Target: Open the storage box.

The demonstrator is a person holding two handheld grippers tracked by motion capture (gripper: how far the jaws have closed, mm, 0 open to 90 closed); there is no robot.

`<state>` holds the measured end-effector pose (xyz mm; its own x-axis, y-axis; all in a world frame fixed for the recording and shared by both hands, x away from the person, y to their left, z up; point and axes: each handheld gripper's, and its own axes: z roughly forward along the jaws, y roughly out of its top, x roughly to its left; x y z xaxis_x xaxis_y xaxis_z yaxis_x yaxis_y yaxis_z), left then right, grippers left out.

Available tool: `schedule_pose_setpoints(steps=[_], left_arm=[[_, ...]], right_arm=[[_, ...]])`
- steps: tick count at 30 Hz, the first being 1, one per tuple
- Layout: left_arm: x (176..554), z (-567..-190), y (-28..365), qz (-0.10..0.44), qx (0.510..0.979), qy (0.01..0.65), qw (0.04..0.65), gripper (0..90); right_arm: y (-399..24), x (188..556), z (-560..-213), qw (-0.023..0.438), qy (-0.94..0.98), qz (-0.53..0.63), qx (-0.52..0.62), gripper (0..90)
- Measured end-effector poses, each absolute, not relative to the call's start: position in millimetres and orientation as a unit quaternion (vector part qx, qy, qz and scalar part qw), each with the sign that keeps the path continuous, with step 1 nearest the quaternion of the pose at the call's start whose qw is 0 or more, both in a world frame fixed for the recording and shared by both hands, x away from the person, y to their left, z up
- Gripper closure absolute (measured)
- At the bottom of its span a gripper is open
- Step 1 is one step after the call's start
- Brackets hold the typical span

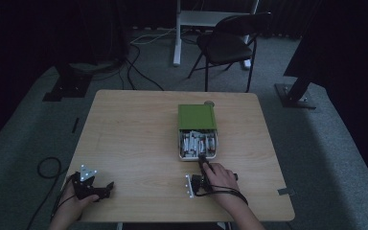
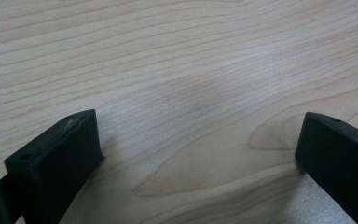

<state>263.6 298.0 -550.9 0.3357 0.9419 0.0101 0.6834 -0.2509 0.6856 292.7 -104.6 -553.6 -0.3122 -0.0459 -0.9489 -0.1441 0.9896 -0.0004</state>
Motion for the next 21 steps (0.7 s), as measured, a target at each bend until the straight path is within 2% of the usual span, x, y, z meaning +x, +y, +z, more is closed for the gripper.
schedule_pose_setpoints(steps=[21], left_arm=[[264, -551, 298, 0.217, 0.761, 0.534, 0.298, 0.7]], right_arm=[[-109, 265, -558, 0.578, 0.812, 0.055, -0.066, 71.6]])
